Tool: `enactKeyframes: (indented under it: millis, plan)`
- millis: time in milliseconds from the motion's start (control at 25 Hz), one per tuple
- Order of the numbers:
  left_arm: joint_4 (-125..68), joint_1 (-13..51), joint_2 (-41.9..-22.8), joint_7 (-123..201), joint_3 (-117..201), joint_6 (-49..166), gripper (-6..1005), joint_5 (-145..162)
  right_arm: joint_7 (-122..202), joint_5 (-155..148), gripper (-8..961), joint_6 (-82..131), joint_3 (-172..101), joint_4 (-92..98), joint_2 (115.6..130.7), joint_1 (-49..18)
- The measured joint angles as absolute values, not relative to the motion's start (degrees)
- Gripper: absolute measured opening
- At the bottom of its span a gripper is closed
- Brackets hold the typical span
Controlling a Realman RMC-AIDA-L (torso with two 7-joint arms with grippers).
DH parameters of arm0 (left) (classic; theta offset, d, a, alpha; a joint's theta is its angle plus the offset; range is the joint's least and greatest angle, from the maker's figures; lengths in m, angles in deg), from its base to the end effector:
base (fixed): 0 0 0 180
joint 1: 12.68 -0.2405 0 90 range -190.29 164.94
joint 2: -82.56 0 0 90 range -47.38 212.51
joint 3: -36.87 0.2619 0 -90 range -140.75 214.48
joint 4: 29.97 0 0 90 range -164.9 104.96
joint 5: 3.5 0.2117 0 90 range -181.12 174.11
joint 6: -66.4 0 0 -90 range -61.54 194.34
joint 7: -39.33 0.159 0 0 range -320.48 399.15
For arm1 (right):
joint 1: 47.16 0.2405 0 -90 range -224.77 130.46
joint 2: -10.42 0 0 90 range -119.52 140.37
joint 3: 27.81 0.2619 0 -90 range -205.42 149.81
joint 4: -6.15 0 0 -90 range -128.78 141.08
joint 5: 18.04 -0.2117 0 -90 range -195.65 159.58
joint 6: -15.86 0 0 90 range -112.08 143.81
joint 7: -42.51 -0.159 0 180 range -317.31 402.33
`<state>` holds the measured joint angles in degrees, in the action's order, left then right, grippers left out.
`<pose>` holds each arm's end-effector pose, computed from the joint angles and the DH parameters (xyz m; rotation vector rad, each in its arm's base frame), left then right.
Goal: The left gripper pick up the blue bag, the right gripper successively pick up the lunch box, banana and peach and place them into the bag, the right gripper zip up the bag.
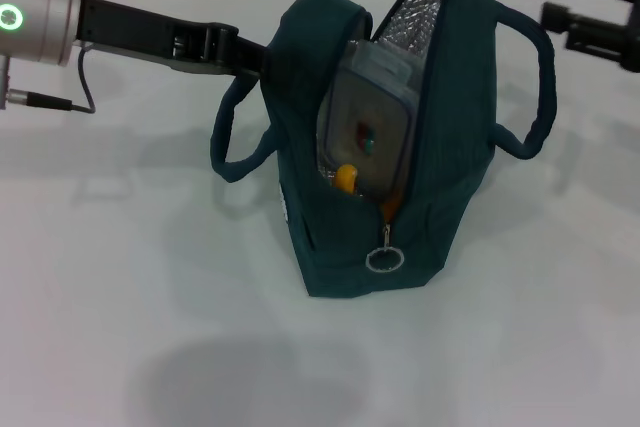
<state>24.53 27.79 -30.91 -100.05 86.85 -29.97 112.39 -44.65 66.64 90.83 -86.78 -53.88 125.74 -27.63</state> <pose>-0.1726 0.3862 0.0386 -2.7165 -1.4331 -0.5146 0.2233 0.3685 0.0667 -2.3898 0.4250 0.8471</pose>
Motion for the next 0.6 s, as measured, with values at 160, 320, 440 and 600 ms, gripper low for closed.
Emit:
enactKeyframes:
  millis: [160,320,440,600]
  plan:
    - [23.71,27.73,-30.98,-99.66,86.63,-29.97,72,111.64,-44.65,64.34,696,98.49,-81.35,-53.63,125.73,-28.46]
    - [21.82,28.09,-30.98,-98.94,86.60,-29.89,72,111.45,-44.03,63.46,696,106.84,-78.92,-53.31,125.74,-29.32]
    - [21.75,28.23,-31.09,-98.85,86.60,-29.78,72,111.47,-42.77,63.68,696,112.79,-79.17,-52.71,125.74,-29.48]
    - [21.72,28.50,-31.12,-98.81,86.61,-29.60,72,111.48,-39.39,63.96,696,121.43,-79.88,-49.19,125.74,-28.62]
